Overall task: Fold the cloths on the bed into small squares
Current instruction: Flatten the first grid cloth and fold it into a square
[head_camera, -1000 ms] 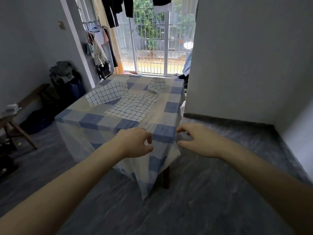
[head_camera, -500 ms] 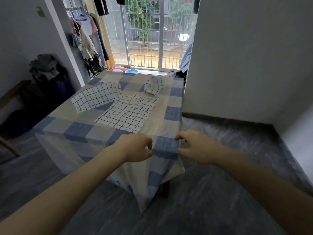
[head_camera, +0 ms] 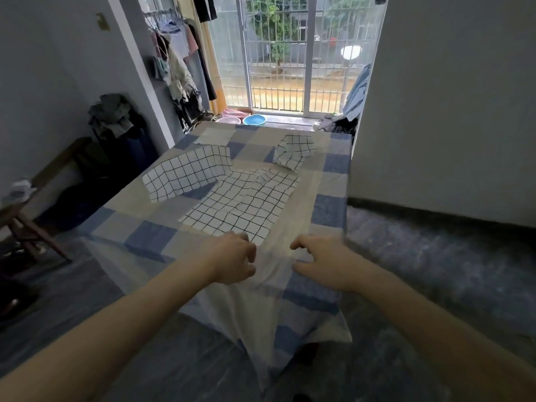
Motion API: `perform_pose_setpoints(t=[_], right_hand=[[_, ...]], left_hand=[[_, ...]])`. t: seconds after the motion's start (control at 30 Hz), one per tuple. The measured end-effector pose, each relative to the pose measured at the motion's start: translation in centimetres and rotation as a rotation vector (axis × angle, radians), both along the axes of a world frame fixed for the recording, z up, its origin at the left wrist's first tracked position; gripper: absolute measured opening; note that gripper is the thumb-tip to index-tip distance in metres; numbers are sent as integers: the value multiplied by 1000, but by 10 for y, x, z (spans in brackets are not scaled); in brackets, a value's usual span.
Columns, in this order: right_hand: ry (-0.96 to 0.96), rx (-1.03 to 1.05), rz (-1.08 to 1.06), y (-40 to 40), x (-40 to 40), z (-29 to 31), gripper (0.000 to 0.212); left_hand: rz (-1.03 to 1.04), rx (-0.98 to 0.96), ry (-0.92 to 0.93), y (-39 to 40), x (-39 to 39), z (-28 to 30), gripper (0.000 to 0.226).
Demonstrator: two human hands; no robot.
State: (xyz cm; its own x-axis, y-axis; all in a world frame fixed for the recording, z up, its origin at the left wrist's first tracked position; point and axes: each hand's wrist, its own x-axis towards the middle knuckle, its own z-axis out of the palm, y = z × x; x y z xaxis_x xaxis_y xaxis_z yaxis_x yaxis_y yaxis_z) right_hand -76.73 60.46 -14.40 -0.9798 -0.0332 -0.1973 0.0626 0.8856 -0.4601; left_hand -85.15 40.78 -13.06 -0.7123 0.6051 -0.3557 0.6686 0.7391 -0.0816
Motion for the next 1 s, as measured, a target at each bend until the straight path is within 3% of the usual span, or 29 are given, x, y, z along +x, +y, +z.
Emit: perform_pose_setpoints(t=[0.47, 0.8, 1.0], right_hand=[[-101, -159, 16, 45, -150, -42, 44], [-149, -113, -4, 27, -223, -77, 48], [-191, -116, -116, 11, -269, -100, 47]], left_hand=[[53, -172, -108, 41, -138, -18, 36], [97, -16, -142, 30, -233, -50, 48], [67, -57, -175, 1, -306, -88, 60]])
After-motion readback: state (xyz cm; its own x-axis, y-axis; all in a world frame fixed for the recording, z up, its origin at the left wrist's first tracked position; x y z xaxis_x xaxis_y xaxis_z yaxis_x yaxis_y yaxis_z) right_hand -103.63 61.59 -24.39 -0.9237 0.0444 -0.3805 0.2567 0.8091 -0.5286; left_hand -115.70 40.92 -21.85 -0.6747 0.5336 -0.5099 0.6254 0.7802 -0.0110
